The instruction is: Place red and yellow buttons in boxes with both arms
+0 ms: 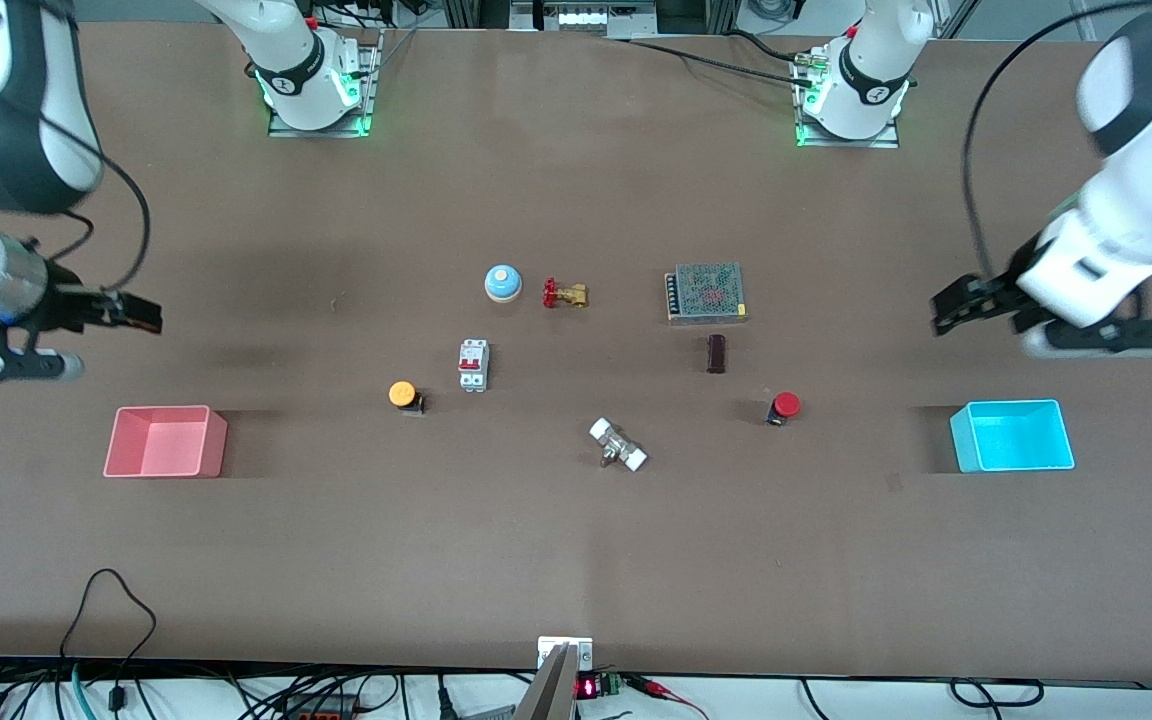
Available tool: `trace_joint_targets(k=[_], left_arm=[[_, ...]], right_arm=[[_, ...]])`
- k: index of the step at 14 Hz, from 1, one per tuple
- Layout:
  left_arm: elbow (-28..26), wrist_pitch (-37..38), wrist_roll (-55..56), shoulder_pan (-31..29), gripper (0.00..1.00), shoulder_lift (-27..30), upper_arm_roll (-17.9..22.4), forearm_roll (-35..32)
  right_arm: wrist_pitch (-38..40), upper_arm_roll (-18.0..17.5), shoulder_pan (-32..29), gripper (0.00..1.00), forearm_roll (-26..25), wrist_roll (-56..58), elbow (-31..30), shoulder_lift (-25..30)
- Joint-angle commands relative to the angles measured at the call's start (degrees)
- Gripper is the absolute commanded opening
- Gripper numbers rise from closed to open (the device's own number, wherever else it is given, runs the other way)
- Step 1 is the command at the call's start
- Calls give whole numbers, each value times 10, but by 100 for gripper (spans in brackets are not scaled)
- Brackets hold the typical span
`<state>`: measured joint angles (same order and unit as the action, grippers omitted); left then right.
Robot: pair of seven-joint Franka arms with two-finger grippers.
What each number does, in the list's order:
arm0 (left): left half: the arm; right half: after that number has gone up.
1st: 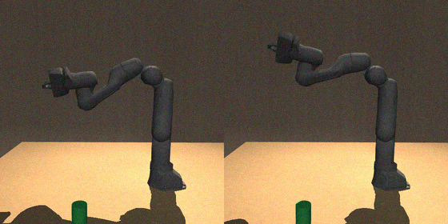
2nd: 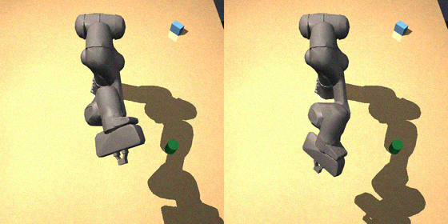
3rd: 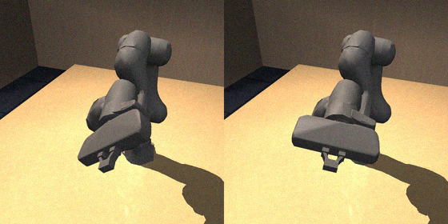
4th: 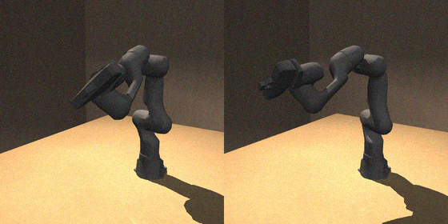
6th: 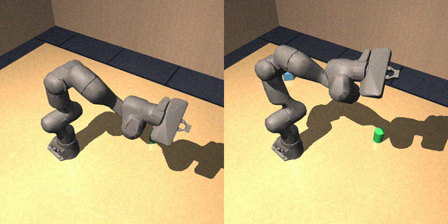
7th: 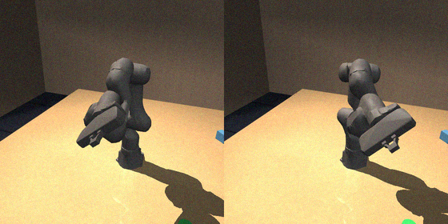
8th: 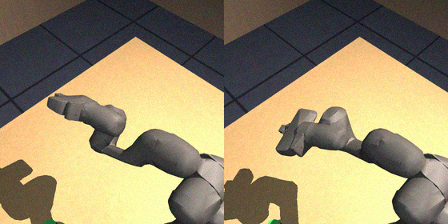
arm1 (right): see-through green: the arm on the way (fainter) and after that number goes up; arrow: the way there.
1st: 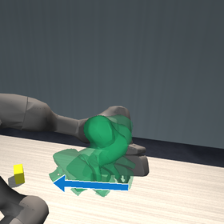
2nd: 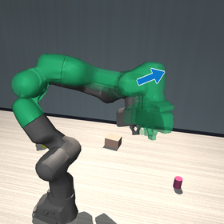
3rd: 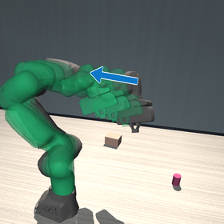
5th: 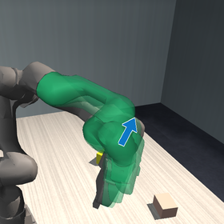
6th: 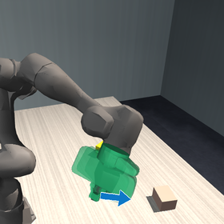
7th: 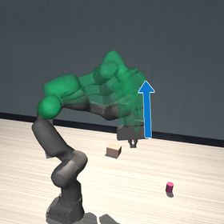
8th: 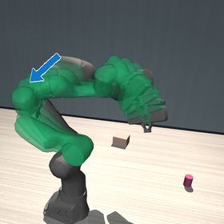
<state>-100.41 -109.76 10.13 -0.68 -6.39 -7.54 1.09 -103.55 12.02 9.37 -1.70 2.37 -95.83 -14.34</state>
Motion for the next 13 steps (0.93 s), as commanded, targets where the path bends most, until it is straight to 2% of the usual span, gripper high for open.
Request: trace_joint_targets(k=[1,3,6,8,13], left_arm=[[-1,-54,36,6,100,-49,-19,8],[-1,-112,72,20,100,-97,-23,7],[-1,-156,85,38,100,-146,-23,4],[0,-164,91,47,100,-175,-22,2],[-2,-190,110,67,100,-230,-20,0]], right_arm=[[-25,-7,-1,100,22,-4,11,-44],[-44,-7,23,100,101,-3,11,-75],[-71,-7,76,100,106,-3,11,-102],[-75,-7,94,100,113,-4,11,-121],[-143,-7,153,100,115,-9,11,-176]])
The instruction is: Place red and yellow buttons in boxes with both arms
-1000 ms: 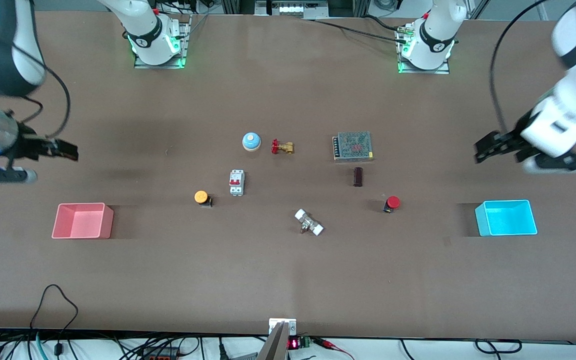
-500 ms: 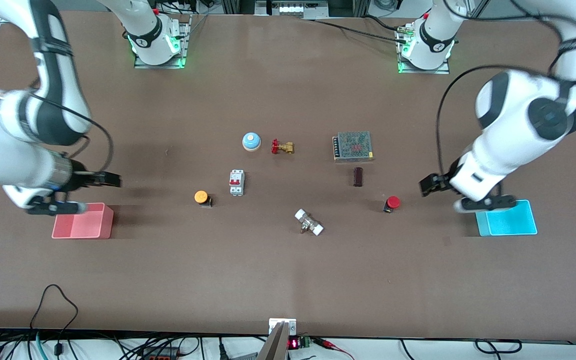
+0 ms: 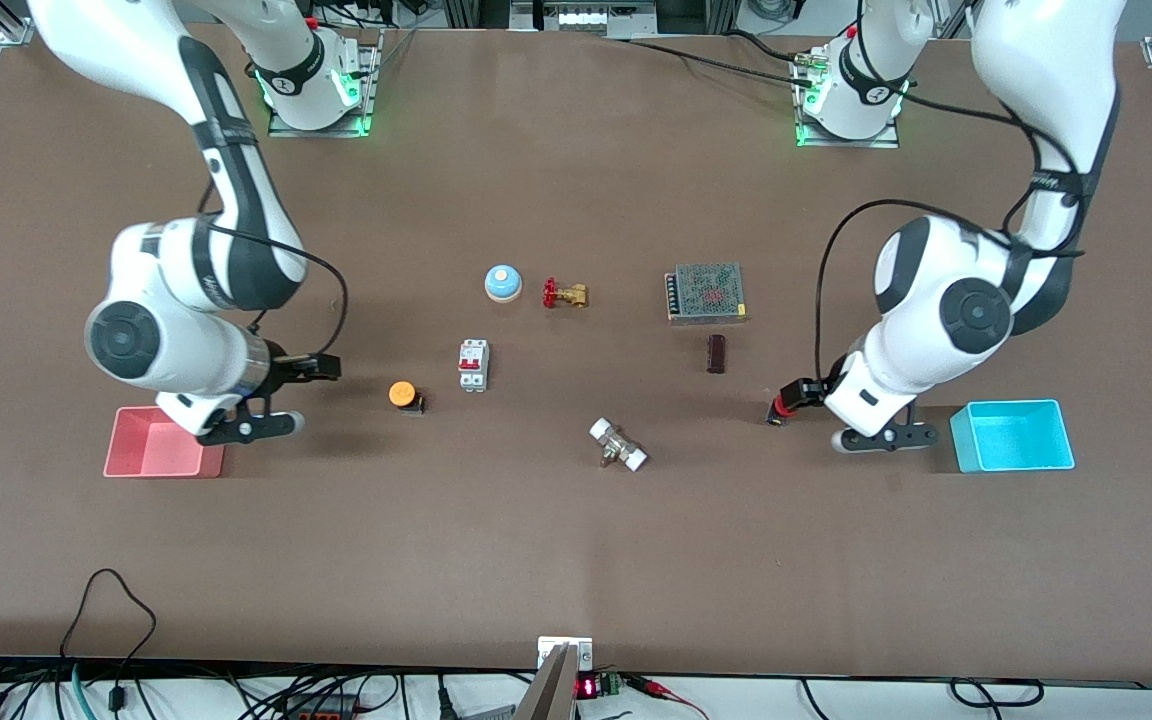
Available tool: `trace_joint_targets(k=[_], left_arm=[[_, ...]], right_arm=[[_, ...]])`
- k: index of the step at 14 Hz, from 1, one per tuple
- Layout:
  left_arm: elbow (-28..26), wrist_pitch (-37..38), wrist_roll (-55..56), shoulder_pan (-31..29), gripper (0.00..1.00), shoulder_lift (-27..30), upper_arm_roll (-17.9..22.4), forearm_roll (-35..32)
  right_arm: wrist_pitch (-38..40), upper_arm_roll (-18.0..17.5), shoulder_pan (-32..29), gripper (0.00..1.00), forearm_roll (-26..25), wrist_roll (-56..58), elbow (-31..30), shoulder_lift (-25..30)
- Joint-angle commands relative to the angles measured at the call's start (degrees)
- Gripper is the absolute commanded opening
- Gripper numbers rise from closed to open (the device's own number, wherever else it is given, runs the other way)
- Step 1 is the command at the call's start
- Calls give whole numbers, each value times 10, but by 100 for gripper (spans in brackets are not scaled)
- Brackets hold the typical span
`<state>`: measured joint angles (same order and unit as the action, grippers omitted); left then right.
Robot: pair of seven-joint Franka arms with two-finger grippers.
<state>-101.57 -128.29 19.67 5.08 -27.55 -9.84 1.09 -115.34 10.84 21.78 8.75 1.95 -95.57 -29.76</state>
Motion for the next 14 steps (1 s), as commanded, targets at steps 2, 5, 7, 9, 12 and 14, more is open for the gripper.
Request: trace_joint_targets(k=[2,5,7,9,12,14], left_arm=[[1,-25,27,18,100,-34,4,0],[-4,-34,41,27,100,-55,5,-25],[-5,-41,49,27,96,-62,5,-26],[-6,-41,49,27,84,-63,5,-26],[-6,-40,50,27,64,-63,6,-26],[-6,-40,55,27,53,-63,6,-26]], right_arm=[[-44,5,50,100,10,-60,9,-41],[-76,5,82,100,30,-92,9,-54],[-78,5,95,100,48,-97,11,-64],[-77,5,99,100,50,-99,28,-79],[-78,5,99,100,49,-122,32,-90],[-78,7,96,100,49,-131,33,-94]])
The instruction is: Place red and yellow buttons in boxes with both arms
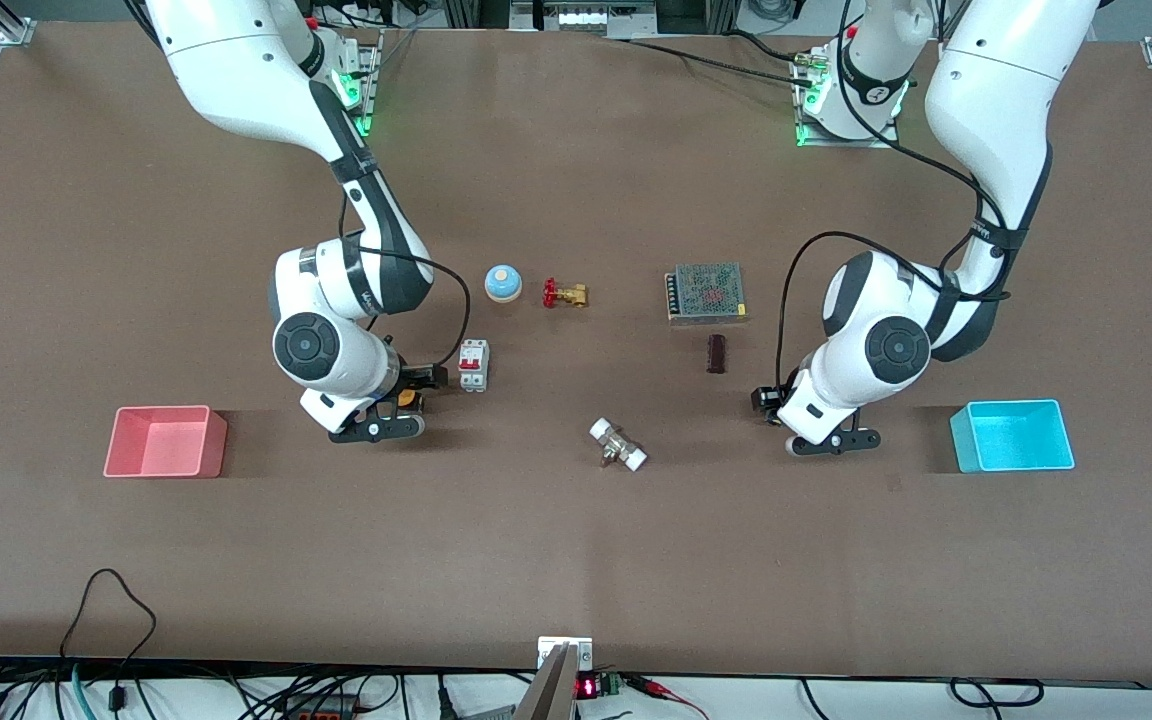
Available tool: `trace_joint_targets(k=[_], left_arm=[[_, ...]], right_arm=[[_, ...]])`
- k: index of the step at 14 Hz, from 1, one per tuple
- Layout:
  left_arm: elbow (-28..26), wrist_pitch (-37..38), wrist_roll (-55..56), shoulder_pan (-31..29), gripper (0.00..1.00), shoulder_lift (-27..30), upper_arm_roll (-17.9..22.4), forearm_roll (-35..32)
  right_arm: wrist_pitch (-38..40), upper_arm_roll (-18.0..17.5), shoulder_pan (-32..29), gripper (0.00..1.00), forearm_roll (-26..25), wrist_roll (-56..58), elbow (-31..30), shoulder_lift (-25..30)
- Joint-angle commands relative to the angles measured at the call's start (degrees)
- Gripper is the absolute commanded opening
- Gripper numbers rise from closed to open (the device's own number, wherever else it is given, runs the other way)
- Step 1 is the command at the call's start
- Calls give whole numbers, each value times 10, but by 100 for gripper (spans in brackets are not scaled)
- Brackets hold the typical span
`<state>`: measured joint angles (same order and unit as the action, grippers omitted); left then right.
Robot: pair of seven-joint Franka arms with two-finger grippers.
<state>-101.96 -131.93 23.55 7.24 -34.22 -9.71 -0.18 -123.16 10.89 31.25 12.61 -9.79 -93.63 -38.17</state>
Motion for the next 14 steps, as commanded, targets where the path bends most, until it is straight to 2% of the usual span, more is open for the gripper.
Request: trace_joint_targets(k=[1,3,4,7,9,10,13,14], left_arm=[[-2,-3,21,5,48,5,5,-13],[-2,-3,32,5,32,5,5,-13],[-1,-2,33,5,27,6,5,-14],[9,26,29,-3,19,21,5,-13],[31,61,19,-15,19,35,8,-13],[44,80,4,-27,19,36,8,-13],[86,121,-38,-58,19,36,8,-13],[96,135,-60,-70,19,36,8,-13]], right_arm=[[-2,6,-1,100,10,-13,13,-10],[-18,6,0,100,7,-13,13,-11],[-21,6,1,100,7,-13,13,-15],[-34,6,2,97,7,-13,13,-23],[-35,6,2,93,7,-13,13,-23],[-34,6,2,88,8,-13,13,-24],[-35,6,1,49,9,-13,13,-25],[-34,6,1,33,8,-8,13,-25]])
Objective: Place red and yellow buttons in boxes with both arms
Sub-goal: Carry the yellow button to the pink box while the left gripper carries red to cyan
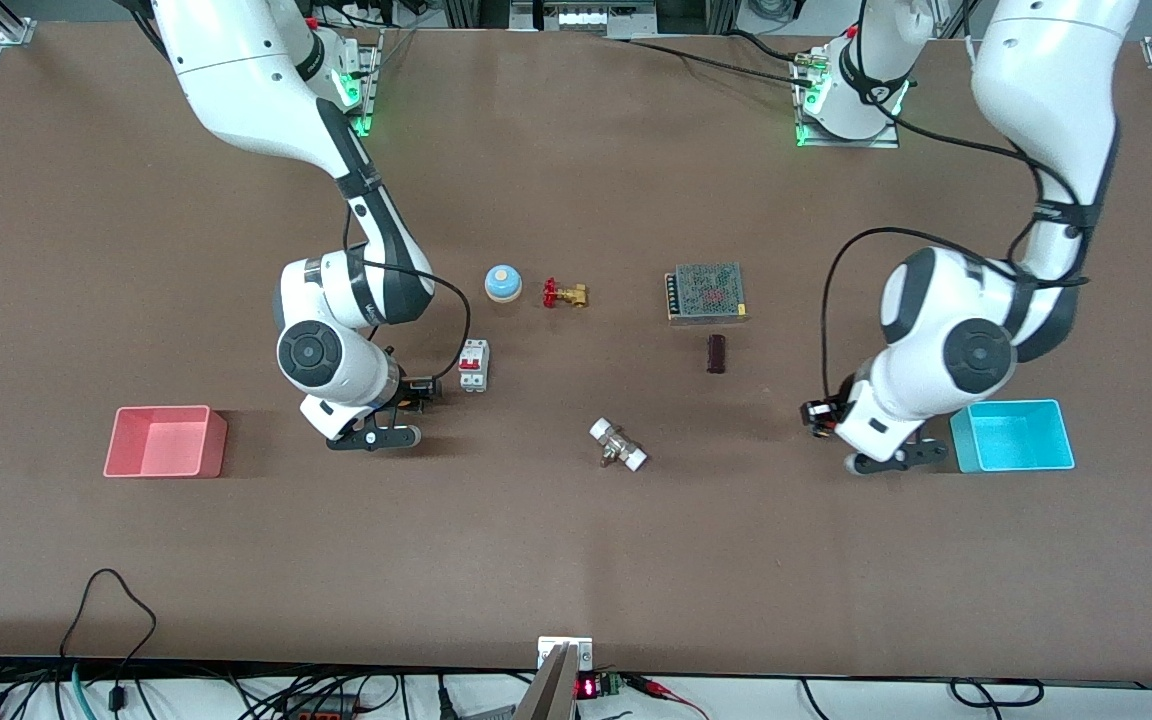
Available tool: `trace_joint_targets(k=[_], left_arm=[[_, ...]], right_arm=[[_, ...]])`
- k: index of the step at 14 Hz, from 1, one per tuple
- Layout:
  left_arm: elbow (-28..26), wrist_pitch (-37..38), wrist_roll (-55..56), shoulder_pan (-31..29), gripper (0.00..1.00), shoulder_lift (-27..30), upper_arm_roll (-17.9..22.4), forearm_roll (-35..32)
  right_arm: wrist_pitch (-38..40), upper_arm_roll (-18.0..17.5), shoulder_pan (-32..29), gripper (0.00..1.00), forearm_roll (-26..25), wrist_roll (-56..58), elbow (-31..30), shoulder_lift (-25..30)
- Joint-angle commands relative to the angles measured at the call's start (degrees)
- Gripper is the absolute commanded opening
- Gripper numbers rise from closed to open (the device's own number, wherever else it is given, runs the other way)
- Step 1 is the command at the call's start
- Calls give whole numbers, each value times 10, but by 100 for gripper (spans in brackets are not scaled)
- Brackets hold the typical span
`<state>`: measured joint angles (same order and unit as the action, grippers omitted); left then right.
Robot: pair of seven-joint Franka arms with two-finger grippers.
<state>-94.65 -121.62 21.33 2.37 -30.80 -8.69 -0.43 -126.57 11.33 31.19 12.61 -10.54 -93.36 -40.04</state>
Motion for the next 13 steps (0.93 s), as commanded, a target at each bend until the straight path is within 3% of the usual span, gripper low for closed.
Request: trace_joint_targets(k=[1,4,6,11,13], left_arm=[[31,43,-59,-34,19,2,-2,-11],[41,47,-133,-86,19,2,-2,-12],[45,49,-201,-121,19,1,-1,-12],[46,49,-312,-191,19,0,-1,-41],[46,46,-352,-213,19,-2,-1,-41]], right_arm=[[0,2,0,25,9,3,11,-7],[-1,3,0,18,9,-4,12,-6],[7,11,-4,15,5,5,60,0],[67,104,-41,13,7,50,84,28],[99,115,-86,11,7,93,84,29]])
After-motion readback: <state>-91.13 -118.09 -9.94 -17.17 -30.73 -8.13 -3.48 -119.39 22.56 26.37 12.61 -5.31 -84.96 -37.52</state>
